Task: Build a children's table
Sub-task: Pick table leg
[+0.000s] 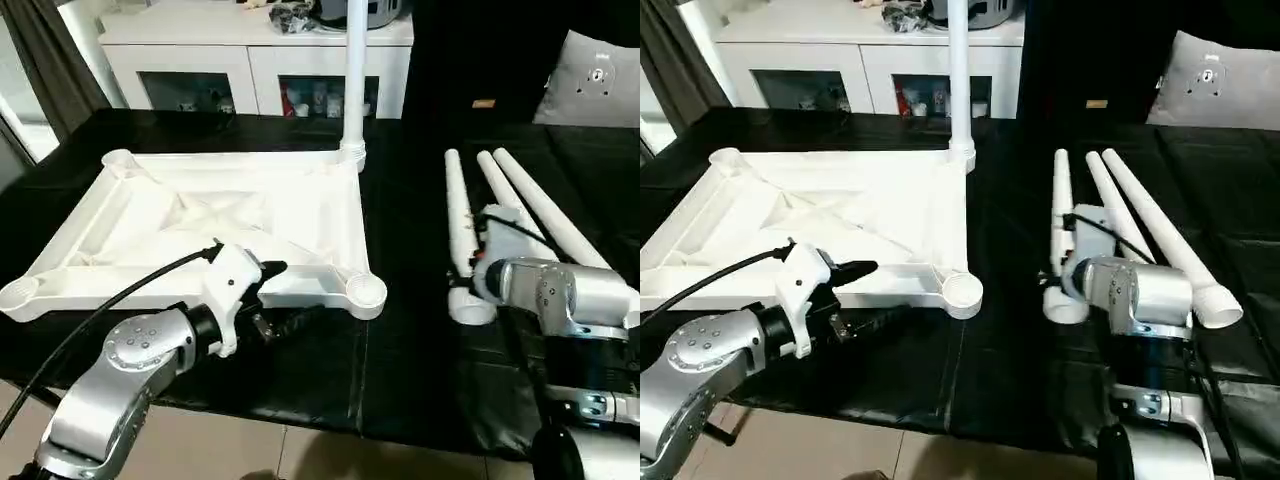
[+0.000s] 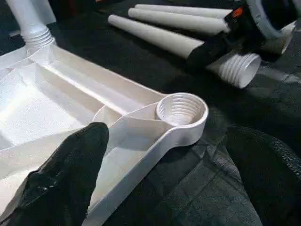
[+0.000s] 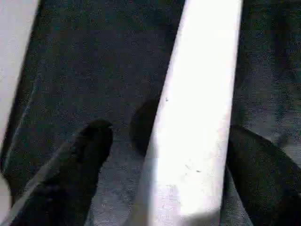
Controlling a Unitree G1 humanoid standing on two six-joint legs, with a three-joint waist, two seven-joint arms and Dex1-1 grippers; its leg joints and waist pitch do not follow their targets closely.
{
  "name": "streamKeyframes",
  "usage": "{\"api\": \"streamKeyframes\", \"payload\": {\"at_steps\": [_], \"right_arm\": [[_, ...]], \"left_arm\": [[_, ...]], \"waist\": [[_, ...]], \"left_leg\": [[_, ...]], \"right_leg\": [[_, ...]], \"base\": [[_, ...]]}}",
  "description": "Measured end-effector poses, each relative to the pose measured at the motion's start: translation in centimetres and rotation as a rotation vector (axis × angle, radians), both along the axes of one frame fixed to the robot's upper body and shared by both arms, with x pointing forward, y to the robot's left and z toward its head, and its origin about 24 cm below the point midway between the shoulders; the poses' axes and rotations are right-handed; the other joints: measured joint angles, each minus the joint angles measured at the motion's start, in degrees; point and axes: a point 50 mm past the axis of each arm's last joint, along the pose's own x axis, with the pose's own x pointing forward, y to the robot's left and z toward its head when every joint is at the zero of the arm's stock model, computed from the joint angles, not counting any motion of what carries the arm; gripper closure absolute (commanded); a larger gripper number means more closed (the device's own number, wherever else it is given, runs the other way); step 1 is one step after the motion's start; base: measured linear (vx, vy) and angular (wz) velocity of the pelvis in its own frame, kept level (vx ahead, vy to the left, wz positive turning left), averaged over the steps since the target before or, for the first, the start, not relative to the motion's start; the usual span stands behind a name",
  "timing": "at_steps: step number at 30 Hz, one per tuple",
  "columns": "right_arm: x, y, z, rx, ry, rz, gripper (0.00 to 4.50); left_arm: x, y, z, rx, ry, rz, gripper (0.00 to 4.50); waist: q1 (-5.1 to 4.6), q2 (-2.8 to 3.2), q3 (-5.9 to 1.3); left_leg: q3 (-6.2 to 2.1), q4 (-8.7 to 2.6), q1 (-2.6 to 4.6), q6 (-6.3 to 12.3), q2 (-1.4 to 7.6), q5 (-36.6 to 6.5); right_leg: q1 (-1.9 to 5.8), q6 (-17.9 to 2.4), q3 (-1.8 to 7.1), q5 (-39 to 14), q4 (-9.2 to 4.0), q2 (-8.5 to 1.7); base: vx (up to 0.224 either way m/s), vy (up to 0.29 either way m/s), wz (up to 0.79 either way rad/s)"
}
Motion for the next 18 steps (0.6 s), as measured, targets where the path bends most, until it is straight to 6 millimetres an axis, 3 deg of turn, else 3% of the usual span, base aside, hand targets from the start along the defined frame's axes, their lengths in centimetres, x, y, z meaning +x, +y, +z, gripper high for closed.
{"api": "streamKeyframes", "payload": {"at_steps": [11, 18], "right_arm": [[0.3, 3.4, -0.2, -0.015, 0.012, 0.155, 1.63], [0.3, 4.3, -0.2, -0.027, 0.011, 0.192, 2.21]], "left_arm": [[-0.2, 0.1, -0.2, 0.001, 0.007, 0.012, 0.0], [-0.4, 0.2, -0.5, 0.003, 0.017, 0.024, 0.0]], "waist": [[0.01, -0.98, 0.55], [0.28, -1.27, 0.54]], "left_leg": [[0.24, 0.0, -0.03, -0.02, 0.29, 0.0], [0.29, 0.0, -0.03, -0.03, 0.31, 0.0]], "right_leg": [[-0.02, 0.0, -0.13, 0.0, -0.01, 0.01], [0.0, 0.0, -0.12, 0.0, -0.04, 0.01]], "base": [[0.0, 0.0, 0.0], [0.0, 0.0, 0.0]]}}
